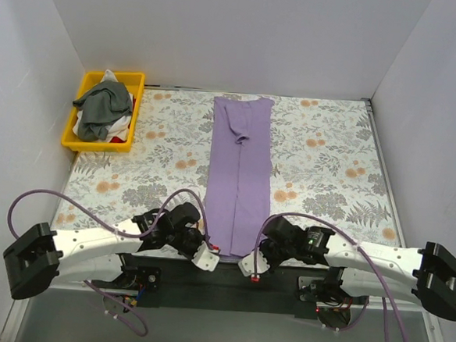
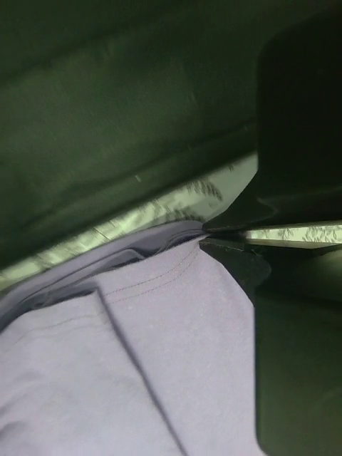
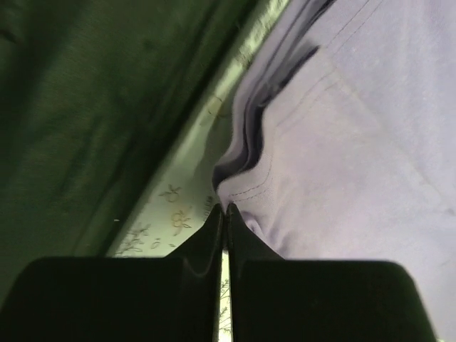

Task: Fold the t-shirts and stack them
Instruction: Fold the tshirt

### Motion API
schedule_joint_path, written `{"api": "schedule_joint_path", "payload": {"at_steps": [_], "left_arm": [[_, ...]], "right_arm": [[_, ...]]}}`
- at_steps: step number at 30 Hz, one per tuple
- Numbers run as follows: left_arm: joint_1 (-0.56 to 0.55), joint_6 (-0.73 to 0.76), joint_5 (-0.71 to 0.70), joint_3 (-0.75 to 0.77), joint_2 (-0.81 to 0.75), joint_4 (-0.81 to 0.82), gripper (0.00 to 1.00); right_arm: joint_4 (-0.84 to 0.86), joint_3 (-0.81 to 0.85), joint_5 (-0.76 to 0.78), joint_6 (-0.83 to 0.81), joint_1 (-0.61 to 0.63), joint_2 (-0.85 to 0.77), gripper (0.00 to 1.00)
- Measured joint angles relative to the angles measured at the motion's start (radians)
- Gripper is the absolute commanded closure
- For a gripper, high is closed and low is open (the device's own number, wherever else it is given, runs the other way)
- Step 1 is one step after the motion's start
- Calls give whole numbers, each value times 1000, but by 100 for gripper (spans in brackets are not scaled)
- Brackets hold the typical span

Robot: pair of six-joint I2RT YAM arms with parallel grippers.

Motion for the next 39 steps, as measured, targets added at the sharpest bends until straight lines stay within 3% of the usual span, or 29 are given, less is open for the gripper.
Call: {"api": "schedule_joint_path", "payload": {"at_steps": [3, 7, 11, 15, 20, 27, 39], "left_arm": [[-69, -73, 13, 21, -104, -69, 100], [-74, -151, 10, 109, -142, -119, 100], [-2, -162, 12, 161, -147, -135, 100], [140, -146, 44, 204, -121, -132, 100], [303, -116, 84, 280, -5, -74, 100], [449, -76, 137, 414, 222, 33, 100], [559, -13, 189, 566, 497, 161, 100]], "right_arm": [[-63, 34, 2, 51, 84, -60, 99], [-92, 137, 22, 106, 110, -99, 99], [-97, 206, 24, 95, 10, -101, 99], [-105, 269, -2, 45, -132, -69, 99], [-96, 321, -51, -33, -262, 0, 99], [-44, 423, -128, -141, -447, 168, 99], [39, 587, -224, -250, -595, 420, 99]]}}
